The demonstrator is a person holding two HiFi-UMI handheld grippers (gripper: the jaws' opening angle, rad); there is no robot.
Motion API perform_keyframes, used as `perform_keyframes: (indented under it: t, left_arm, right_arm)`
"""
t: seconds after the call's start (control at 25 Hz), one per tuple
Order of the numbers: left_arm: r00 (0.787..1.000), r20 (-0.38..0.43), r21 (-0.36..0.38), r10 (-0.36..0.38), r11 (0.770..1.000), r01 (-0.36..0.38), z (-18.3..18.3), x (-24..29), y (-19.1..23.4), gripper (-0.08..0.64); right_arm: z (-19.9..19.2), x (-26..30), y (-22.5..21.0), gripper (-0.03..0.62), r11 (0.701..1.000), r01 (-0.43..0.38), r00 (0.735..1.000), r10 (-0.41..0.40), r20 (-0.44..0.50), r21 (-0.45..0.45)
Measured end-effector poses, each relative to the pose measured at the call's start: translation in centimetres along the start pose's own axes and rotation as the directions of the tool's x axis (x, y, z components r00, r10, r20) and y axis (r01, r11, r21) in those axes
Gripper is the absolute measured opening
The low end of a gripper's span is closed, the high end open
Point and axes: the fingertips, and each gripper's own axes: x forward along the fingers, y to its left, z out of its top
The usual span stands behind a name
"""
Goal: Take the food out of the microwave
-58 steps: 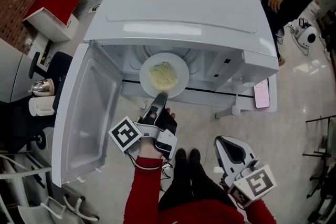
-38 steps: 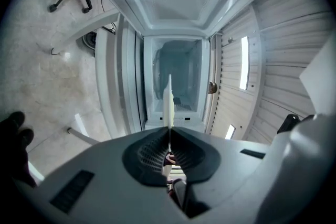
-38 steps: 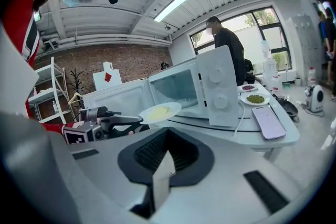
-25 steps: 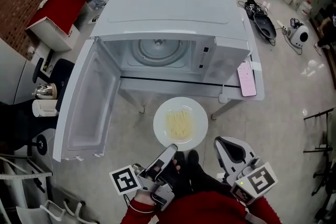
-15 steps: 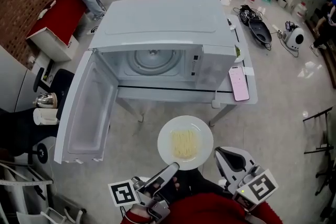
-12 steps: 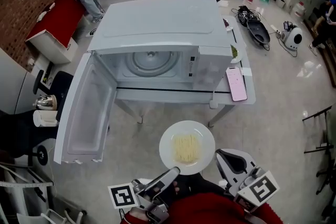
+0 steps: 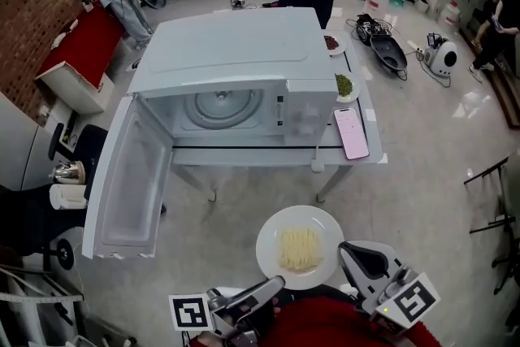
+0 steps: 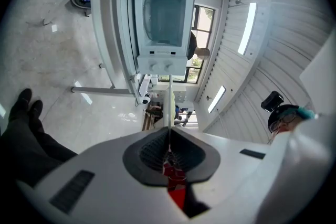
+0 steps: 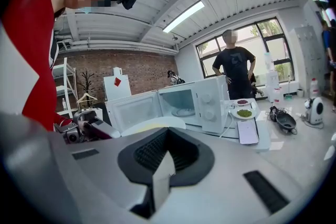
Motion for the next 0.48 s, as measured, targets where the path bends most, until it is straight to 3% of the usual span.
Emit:
perform_keyframes:
  t: [0.48]
  left_arm:
    - [1.000,-0.029,0.027,-0.005,1.000,0.006,-0.3,-0.2,-1.3,0.018]
  right_arm:
    - [2.6,-1.0,1.3,0.009,0.998,-0.020,0.997,0.025,0.076,-0.057]
